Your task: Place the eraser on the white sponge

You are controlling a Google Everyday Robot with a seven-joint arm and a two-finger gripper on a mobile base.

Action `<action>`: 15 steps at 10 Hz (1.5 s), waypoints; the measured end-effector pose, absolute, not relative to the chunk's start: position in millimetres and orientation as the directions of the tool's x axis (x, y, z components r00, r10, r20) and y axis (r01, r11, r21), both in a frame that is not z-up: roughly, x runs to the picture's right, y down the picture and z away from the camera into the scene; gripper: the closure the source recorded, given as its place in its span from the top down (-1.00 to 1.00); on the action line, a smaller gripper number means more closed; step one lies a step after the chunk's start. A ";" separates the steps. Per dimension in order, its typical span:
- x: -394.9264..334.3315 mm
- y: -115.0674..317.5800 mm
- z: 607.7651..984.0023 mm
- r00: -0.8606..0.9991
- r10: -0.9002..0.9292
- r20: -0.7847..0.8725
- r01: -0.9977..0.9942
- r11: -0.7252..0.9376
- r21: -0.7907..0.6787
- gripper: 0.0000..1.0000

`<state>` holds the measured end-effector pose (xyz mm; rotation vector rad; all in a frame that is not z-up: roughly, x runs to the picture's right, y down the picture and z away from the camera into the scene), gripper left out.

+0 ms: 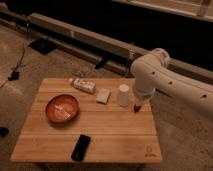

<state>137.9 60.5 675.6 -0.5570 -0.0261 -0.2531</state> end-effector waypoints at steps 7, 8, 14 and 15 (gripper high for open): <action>65.1 71.0 696.7 0.887 -0.439 0.142 0.446 0.735 -0.511 -0.63; 47.9 76.6 696.7 0.878 -0.455 0.147 0.462 0.725 -0.511 -0.53; 28.4 68.5 723.4 0.853 -0.498 0.156 0.501 0.698 -0.511 -0.08; 14.0 73.1 719.9 0.850 -0.502 0.161 0.507 0.694 -0.511 -0.28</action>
